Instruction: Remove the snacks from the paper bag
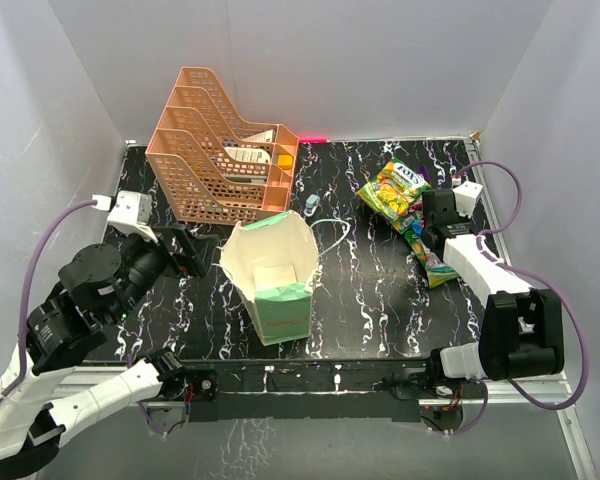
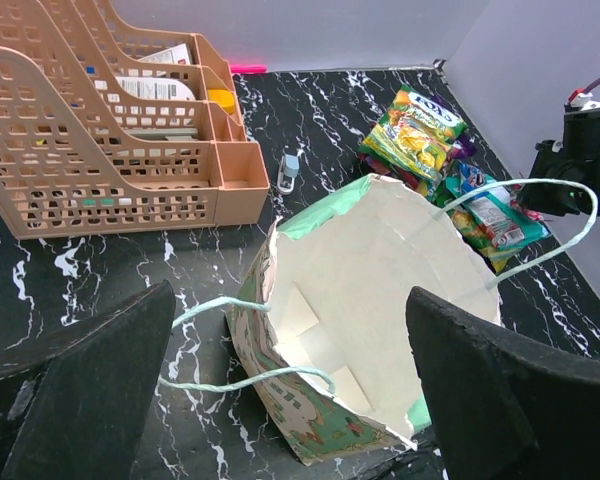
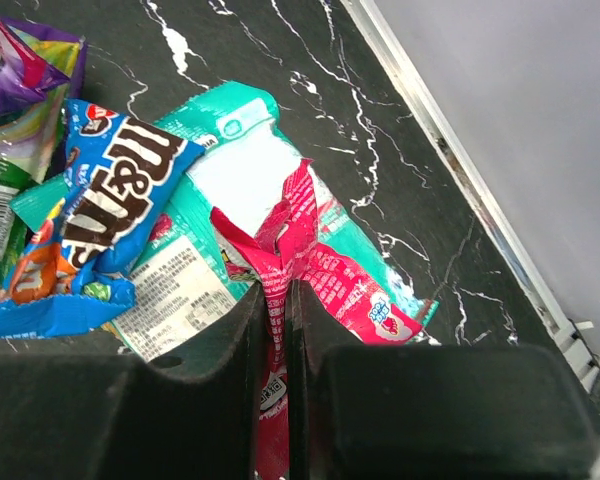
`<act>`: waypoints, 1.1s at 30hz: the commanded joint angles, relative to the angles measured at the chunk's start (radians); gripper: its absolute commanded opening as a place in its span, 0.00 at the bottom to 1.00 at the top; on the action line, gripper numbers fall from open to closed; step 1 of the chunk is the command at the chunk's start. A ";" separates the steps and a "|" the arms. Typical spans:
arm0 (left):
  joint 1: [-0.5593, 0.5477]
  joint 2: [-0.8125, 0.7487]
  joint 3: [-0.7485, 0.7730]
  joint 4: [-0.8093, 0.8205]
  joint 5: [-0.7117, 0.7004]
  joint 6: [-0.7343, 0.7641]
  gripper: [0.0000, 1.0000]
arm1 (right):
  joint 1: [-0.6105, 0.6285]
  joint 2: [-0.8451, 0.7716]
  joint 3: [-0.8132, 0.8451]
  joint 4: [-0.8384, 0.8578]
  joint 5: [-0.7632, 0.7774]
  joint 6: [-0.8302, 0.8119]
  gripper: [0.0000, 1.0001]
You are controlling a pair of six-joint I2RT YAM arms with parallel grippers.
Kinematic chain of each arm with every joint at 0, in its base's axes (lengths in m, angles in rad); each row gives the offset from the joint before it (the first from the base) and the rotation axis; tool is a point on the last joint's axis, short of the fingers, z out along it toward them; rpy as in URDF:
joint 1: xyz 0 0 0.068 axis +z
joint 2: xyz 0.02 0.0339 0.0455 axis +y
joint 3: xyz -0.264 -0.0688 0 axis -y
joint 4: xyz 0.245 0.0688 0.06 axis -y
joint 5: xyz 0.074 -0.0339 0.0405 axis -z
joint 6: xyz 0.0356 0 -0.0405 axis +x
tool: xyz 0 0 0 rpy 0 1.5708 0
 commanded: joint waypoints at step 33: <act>-0.004 0.081 0.175 0.166 0.048 0.138 0.98 | -0.011 -0.641 0.704 -0.171 -0.952 -0.077 0.98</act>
